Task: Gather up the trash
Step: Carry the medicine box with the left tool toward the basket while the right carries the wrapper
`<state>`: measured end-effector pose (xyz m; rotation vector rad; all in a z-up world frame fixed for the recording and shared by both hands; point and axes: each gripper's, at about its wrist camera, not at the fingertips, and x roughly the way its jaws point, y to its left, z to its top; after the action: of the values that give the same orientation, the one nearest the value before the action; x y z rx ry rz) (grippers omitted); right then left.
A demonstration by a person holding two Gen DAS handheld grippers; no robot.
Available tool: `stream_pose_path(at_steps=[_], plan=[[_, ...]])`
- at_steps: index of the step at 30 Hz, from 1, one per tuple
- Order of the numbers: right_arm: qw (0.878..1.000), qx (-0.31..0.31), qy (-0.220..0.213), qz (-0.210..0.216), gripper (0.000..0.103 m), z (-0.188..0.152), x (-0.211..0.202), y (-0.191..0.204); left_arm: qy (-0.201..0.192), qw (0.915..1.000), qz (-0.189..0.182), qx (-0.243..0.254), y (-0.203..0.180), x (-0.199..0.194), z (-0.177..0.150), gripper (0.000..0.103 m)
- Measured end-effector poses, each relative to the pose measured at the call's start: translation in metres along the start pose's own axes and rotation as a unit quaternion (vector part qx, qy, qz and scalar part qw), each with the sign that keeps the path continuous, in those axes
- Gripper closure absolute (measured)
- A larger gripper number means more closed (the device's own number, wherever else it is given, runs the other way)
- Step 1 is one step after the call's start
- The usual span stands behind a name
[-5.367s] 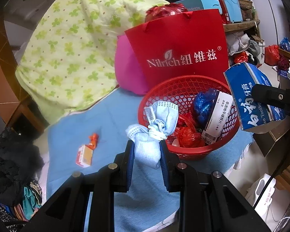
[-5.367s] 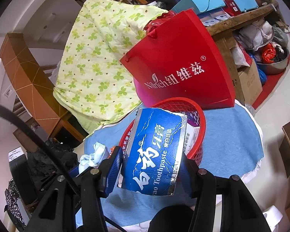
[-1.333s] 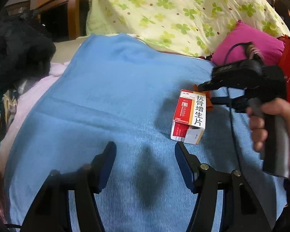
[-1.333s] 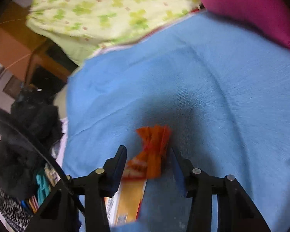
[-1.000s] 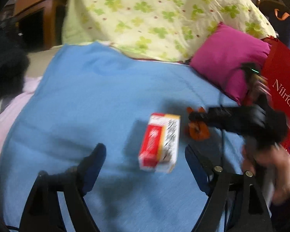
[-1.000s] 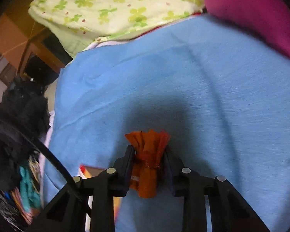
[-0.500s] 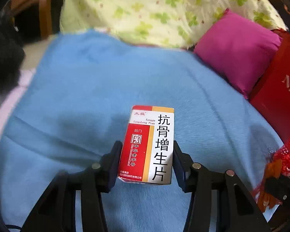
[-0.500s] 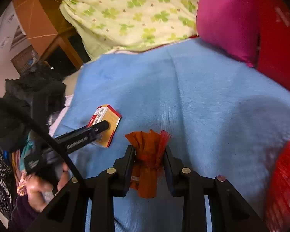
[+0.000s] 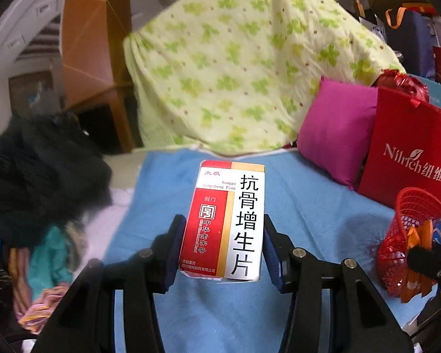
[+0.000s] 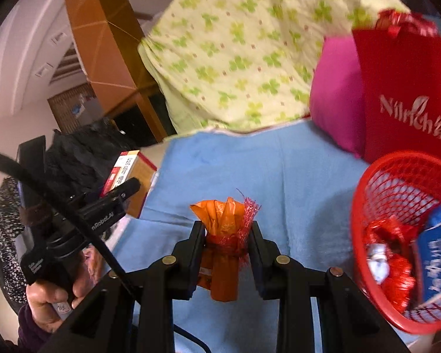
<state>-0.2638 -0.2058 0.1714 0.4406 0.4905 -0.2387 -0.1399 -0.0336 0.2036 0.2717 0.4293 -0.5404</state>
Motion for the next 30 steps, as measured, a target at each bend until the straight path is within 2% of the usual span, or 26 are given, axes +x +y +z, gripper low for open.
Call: stream_pose_path(at_steps=[6, 15, 23, 25, 30], plan=[[0.999, -0.009, -0.037, 0.007, 0.072, -0.004, -0.06, 0.019, -0.03, 0.9994, 0.012, 0.011, -0.006, -0.052, 0.002, 0.051], [0.997, -0.024, -0.074, 0.012, 0.072, -0.015, -0.117, 0.034, -0.054, 0.998, 0.015, 0.03, -0.016, -0.107, -0.001, 0.052], [0.995, -0.027, -0.09, 0.012, 0.072, -0.019, -0.143, 0.035, -0.052, 0.9978, 0.002, 0.042, -0.028, -0.121, -0.002, 0.052], [0.995, -0.026, -0.092, 0.012, 0.072, -0.019, -0.145, 0.033, -0.054, 0.9975, -0.001, 0.046, -0.031, -0.12, -0.003, 0.055], [0.996, -0.021, -0.09, 0.007, 0.072, -0.023, -0.146, 0.027, -0.021, 0.9989, -0.016, 0.038, -0.029, -0.102, -0.01, 0.059]])
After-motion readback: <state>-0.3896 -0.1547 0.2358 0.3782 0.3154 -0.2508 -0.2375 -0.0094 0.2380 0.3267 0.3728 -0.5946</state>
